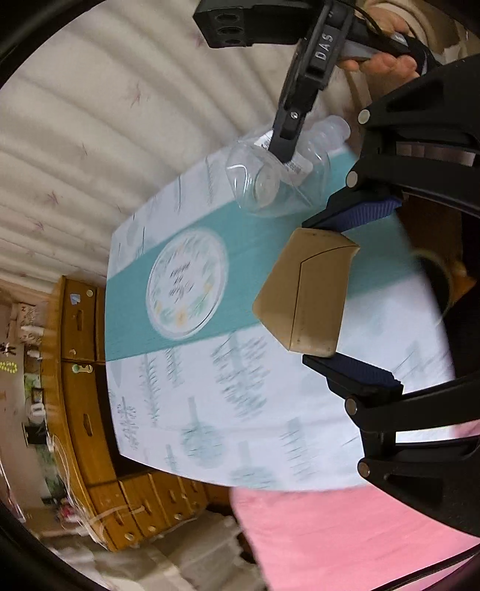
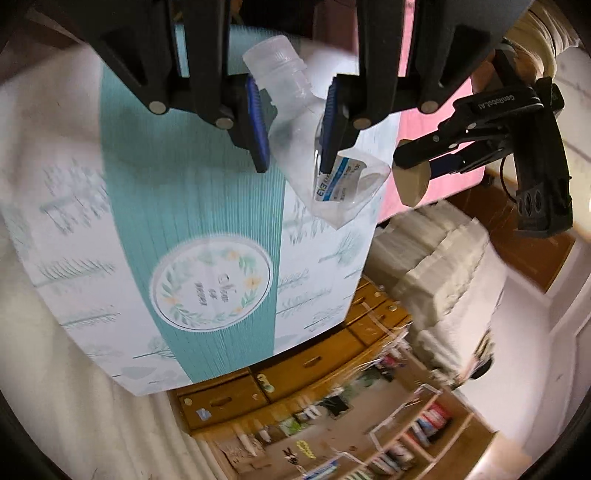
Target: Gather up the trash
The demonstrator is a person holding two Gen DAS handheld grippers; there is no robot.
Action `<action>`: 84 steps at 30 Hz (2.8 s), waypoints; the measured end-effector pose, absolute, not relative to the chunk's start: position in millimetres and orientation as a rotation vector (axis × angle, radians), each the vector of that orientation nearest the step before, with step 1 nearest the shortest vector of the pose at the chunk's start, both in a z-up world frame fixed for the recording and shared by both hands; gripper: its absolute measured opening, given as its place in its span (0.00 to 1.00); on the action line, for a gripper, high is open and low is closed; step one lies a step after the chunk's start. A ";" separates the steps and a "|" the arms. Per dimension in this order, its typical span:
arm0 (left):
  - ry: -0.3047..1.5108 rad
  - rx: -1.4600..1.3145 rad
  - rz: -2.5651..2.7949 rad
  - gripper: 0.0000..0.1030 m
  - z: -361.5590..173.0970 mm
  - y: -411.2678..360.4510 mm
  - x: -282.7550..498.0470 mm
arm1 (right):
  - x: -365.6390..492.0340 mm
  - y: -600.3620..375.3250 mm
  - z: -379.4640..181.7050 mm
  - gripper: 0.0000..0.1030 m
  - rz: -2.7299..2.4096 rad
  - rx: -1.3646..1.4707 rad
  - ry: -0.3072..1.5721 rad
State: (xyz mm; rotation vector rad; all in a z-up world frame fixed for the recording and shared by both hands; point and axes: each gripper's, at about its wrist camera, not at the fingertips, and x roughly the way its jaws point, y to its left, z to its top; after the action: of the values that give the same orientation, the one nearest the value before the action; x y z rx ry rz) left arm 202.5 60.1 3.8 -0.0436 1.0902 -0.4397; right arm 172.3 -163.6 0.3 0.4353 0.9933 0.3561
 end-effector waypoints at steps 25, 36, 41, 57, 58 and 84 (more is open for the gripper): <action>1.322 -0.073 -0.259 0.60 -119.6 19.2 -15.5 | -23.5 -197.8 -133.6 0.26 0.143 0.589 1.293; 1.387 -0.021 -0.277 0.60 -284.3 19.1 -11.8 | -27.9 -183.7 -305.3 0.27 -0.094 0.708 1.353; 1.394 -0.001 -0.288 0.60 -349.9 12.8 -1.9 | -24.1 -179.0 -372.0 0.27 -0.142 0.732 1.360; 1.439 -0.014 -0.205 0.89 -424.0 31.4 20.3 | -6.0 -170.4 -439.7 0.50 -0.137 0.672 1.339; 1.434 -0.021 -0.199 0.89 -422.4 33.2 19.8 | -5.8 -170.5 -437.3 0.50 -0.136 0.652 1.338; 1.325 0.002 -0.194 0.89 -285.0 33.1 -4.5 | -33.8 -156.9 -306.9 0.50 -0.118 0.522 1.238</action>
State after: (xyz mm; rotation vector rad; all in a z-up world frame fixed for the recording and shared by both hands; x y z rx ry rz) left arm -4.5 33.1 -285.0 0.0017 1.3246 -0.1944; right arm -33.8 -156.9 -306.9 0.5218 1.2382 -0.1176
